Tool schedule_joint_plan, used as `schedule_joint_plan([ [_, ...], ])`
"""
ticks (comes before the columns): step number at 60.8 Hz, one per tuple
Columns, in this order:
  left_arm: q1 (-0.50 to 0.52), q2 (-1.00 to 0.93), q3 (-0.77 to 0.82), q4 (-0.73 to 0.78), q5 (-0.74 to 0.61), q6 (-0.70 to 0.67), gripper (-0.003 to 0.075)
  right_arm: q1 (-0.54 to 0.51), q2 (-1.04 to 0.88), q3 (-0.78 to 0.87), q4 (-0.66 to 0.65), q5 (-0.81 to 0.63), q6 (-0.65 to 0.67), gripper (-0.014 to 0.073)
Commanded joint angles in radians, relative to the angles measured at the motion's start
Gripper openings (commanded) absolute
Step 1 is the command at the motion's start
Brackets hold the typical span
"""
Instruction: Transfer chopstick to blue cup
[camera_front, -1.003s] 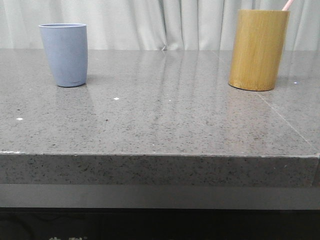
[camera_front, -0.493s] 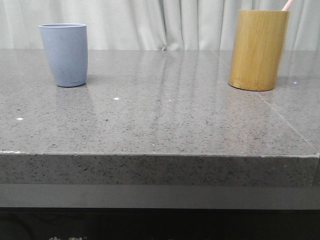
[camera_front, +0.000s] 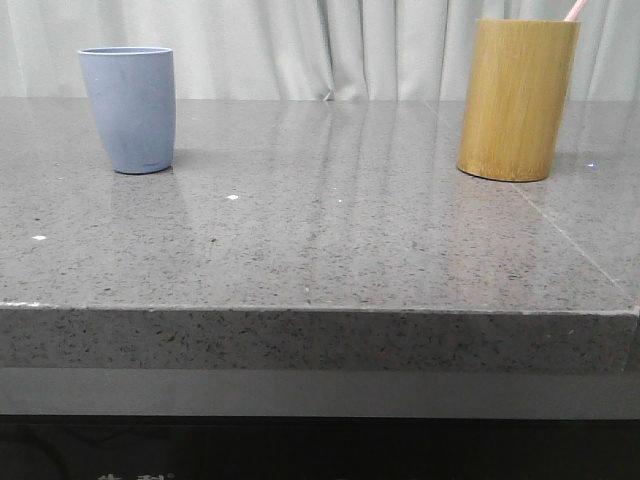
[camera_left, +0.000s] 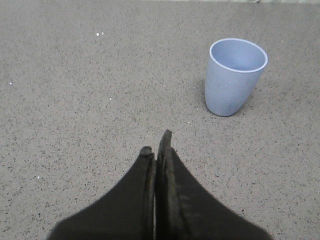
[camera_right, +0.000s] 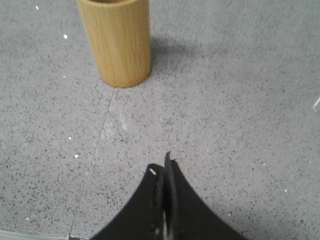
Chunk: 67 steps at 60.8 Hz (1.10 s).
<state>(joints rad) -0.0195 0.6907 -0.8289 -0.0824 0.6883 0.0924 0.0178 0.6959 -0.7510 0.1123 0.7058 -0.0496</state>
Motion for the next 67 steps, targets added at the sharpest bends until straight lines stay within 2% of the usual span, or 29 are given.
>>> schedule_joint_plan([
  [1, 0.000, 0.023, -0.033, -0.015, -0.067, -0.002, -0.0015, -0.001, 0.019, -0.033, -0.010, -0.063, 0.001, -0.0045],
  [6, 0.000, 0.036, -0.033, -0.015, -0.069, -0.002, 0.0038, -0.001, 0.021, -0.033, -0.010, -0.066, 0.001, 0.0048],
  [11, 0.000, 0.045, -0.033, -0.015, -0.079, -0.002, 0.0162, -0.001, 0.021, -0.033, -0.010, -0.067, 0.001, 0.0183],
  [14, 0.000, 0.050, -0.033, -0.020, -0.090, -0.002, 0.0267, -0.001, 0.021, -0.033, -0.010, -0.067, 0.001, 0.0315],
  [19, 0.000, 0.062, -0.033, -0.033, -0.114, -0.002, 0.0432, -0.001, 0.021, -0.033, -0.010, -0.067, 0.001, 0.0484],
  [23, -0.008, 0.076, -0.043, -0.065, -0.126, -0.002, 0.0496, -0.001, 0.021, -0.033, -0.010, -0.066, 0.001, 0.0552],
  [34, -0.063, 0.178, -0.128, -0.086, -0.079, 0.005, 0.0493, -0.001, 0.021, -0.033, -0.007, -0.062, 0.001, 0.0549],
  [45, -0.139, 0.360, -0.278, -0.086, -0.059, 0.005, 0.0493, -0.001, 0.021, -0.033, -0.002, -0.060, 0.001, 0.0549],
  [67, -0.168, 0.753, -0.667, -0.047, 0.160, 0.005, 0.0493, -0.001, 0.021, -0.033, -0.002, -0.059, 0.001, 0.0549],
])
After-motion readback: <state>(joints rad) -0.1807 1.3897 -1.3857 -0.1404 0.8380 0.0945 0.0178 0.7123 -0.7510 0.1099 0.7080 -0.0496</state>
